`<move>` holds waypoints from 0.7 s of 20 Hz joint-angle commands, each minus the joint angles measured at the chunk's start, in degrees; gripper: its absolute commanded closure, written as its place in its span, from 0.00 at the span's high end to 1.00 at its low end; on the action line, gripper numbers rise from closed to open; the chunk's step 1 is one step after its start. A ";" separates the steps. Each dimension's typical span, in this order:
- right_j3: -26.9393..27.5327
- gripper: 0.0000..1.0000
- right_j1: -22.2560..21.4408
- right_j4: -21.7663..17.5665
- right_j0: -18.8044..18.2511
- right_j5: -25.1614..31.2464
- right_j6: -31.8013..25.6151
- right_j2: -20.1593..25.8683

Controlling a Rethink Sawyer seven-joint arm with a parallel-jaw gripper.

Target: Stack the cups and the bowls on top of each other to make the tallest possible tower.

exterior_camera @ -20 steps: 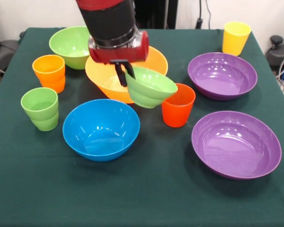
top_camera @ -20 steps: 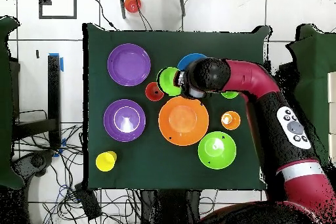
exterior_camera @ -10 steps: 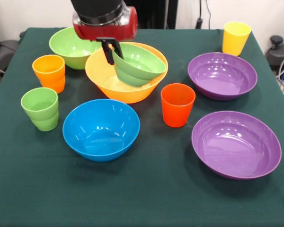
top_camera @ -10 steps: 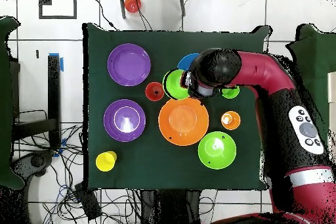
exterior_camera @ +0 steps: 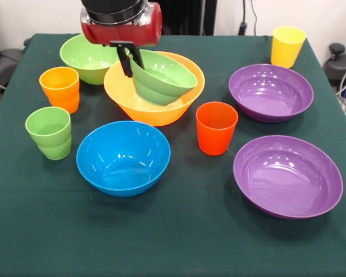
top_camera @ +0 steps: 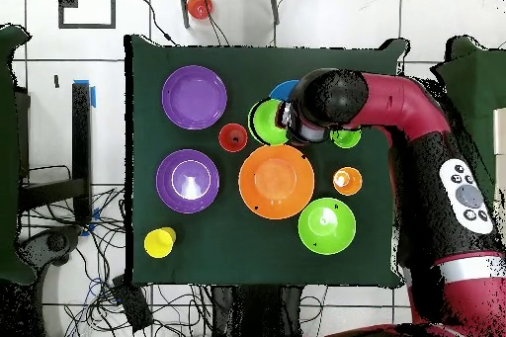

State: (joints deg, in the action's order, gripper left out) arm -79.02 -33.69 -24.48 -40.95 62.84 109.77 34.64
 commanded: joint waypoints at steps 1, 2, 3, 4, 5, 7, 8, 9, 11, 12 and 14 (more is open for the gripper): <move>-0.12 0.00 6.15 -4.69 0.89 -7.90 -9.96 0.93; -0.37 0.00 6.60 -4.77 0.80 -9.11 -9.80 0.96; -0.62 0.00 7.04 -4.85 0.72 -10.33 -9.63 0.99; -0.51 0.00 7.85 -4.81 0.89 -11.67 -8.84 0.86; -0.75 0.00 8.16 -4.60 0.83 -12.33 -8.50 0.81; -1.05 0.00 9.48 -3.64 0.54 -14.11 -7.53 0.90; -1.54 0.00 10.14 -3.31 0.22 -15.57 -7.14 1.03; -2.03 0.00 10.80 -2.97 -0.10 -17.03 -6.76 1.17; -2.51 0.00 12.11 -2.75 -0.46 -18.95 -6.46 1.18; -2.61 0.00 12.70 -2.60 -0.62 -19.65 -6.22 1.10; -3.33 0.00 13.26 -2.16 -1.08 -20.45 -5.75 0.94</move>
State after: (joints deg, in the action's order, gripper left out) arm -79.24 -26.16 -24.64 -41.88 46.29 109.77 35.08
